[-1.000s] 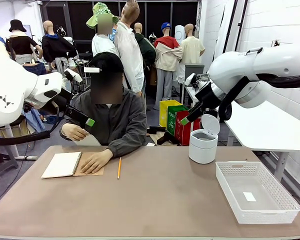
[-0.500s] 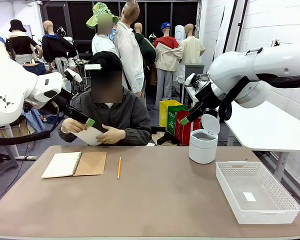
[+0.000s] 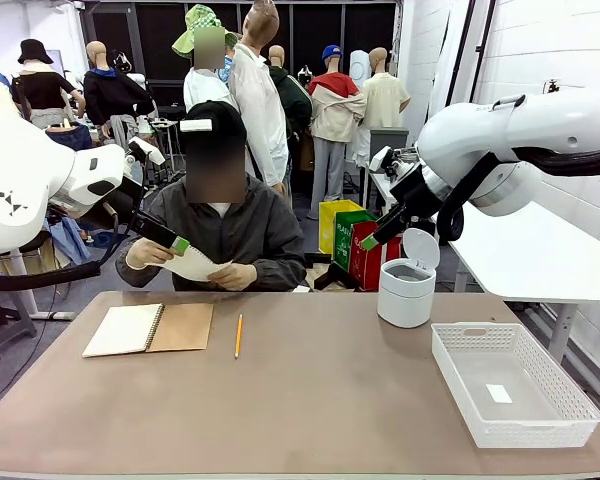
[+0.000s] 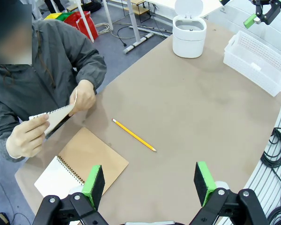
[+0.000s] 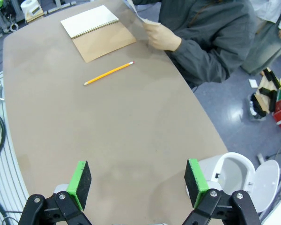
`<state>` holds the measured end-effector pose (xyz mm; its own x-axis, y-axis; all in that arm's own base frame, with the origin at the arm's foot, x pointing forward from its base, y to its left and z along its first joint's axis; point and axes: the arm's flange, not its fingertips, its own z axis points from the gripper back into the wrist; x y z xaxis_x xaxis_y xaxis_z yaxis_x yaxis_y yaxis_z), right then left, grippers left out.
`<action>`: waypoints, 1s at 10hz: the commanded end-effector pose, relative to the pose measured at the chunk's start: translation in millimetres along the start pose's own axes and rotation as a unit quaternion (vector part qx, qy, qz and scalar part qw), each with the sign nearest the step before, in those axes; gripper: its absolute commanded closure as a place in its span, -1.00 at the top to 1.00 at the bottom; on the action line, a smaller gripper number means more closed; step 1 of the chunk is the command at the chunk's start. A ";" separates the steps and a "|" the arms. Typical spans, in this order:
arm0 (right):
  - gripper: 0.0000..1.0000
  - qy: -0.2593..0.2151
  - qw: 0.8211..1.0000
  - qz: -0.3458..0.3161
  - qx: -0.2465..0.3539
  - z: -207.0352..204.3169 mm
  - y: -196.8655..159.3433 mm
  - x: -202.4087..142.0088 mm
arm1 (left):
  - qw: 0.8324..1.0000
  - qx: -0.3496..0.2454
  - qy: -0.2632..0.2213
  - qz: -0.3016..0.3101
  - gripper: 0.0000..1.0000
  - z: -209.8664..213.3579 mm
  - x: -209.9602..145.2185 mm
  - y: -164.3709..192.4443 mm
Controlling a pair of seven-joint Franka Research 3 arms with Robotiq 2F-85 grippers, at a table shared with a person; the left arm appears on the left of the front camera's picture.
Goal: Sort the paper based on its condition.
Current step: If a person hands you a paper, place it in the Organizing basket , and if it's crumpled, put it in the Trash can.
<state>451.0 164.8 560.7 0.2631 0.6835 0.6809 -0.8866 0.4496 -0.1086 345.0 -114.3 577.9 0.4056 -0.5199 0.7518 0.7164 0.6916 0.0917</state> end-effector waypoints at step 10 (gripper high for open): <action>1.00 0.004 1.000 -0.003 -0.003 0.7 0.1 0.4 | 1.000 -0.004 0.002 0.002 1.00 0.8 -0.1 1.1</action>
<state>451.0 164.8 560.7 0.2631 0.6835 0.6809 -0.8866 0.4496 -0.1086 345.0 -114.3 577.9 0.4056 -0.5199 0.7518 0.7164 0.6916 0.0917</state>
